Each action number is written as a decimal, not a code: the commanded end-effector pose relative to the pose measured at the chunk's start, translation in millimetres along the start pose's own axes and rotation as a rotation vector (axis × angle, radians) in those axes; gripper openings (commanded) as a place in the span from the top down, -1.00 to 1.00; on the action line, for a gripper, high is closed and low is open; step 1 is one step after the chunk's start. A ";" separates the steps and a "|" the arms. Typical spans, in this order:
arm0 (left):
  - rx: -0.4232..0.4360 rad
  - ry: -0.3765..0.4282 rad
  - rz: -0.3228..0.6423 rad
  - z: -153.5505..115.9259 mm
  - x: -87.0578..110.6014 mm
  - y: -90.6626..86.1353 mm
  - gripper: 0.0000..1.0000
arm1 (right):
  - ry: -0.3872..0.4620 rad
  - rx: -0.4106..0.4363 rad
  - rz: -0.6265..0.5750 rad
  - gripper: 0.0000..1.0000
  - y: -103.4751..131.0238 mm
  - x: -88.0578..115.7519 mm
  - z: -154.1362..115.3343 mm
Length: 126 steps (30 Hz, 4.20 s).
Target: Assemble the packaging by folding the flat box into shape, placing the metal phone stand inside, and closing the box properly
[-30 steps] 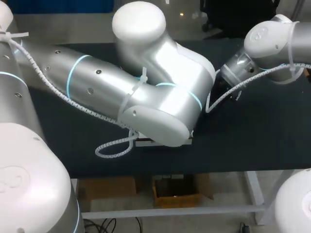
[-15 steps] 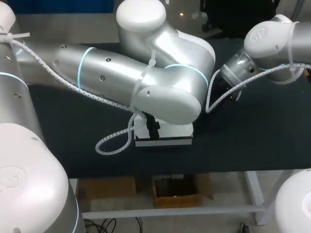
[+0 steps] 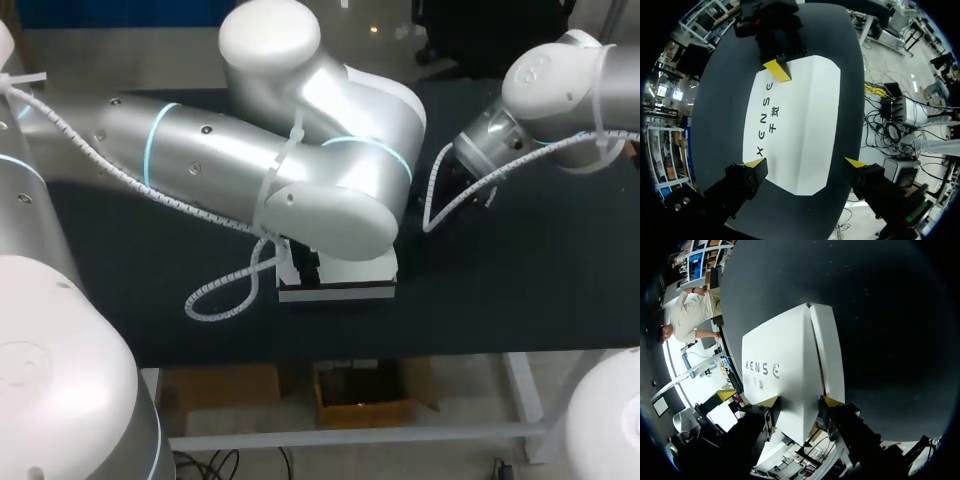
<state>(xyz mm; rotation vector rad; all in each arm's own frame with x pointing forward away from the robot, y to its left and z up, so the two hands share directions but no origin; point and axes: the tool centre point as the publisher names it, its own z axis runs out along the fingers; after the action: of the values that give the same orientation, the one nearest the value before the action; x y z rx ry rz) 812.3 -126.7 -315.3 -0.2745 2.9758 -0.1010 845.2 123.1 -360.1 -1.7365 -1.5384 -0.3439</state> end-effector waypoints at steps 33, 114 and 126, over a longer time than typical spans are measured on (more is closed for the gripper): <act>-0.020 -0.011 0.007 25.3 -25.8 -4.3 -0.45 | -0.002 0.000 -0.001 0.01 0.0 1.2 1.7; 0.030 -0.372 0.095 54.0 -12.6 2.7 0.23 | 0.003 -0.049 -0.036 0.33 -26.3 -0.1 -10.9; 0.025 -0.377 0.098 54.7 -10.0 2.8 0.25 | -0.019 -0.109 -0.097 1.00 -52.3 10.1 -14.4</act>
<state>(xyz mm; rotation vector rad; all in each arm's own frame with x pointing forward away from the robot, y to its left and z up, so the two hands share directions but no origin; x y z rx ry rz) 832.8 -122.6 -364.4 -0.1236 2.6130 -0.0712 811.9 115.6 -331.8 -1.7170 -1.6329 -0.4371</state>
